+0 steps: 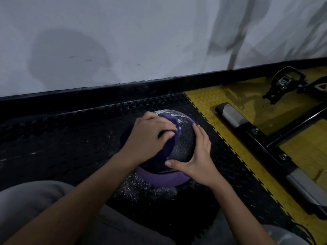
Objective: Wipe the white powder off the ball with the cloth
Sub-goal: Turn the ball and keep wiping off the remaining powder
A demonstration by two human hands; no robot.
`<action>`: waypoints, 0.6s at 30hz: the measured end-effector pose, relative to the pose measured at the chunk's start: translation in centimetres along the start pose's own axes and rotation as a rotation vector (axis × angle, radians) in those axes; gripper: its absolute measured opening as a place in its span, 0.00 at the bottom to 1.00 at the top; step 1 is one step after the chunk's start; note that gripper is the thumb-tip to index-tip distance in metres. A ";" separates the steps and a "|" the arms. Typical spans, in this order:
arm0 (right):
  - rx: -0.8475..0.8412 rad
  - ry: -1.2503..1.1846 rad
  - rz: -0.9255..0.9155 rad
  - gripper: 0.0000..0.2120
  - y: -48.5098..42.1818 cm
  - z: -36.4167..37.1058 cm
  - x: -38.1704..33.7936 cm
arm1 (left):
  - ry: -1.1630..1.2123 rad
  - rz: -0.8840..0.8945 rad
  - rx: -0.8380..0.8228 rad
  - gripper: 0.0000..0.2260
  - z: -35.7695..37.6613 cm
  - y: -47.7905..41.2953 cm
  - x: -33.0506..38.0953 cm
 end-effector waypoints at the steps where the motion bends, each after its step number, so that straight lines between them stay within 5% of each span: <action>1: 0.005 -0.004 0.000 0.60 -0.1 0.0 0.0 | 0.020 -0.073 0.021 0.14 -0.6 -0.9 -1.1; 4: 0.019 0.009 -0.006 0.61 -0.3 0.0 -0.1 | 0.051 -0.157 0.046 0.14 -0.9 -1.7 -2.6; 9: 0.015 0.016 -0.007 0.61 0.0 -0.1 0.0 | -0.053 0.118 0.001 0.11 0.8 1.7 1.9; 15: 0.027 0.019 -0.009 0.61 -0.3 0.1 -0.2 | 0.023 -0.188 0.072 0.14 -1.0 -2.2 -2.8; 18: 0.022 0.040 -0.016 0.61 -0.4 0.2 -0.4 | 0.022 -0.062 0.057 0.11 -0.4 -0.6 -1.0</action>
Point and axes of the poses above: each hand's wrist, its own y-axis away from the middle knuckle, its own z-axis out of the palm, x = y × z, the point moved 10 cm from there along -y, towards the middle knuckle, and after that the axes turned 14 degrees about -z, right-handed, at the moved point
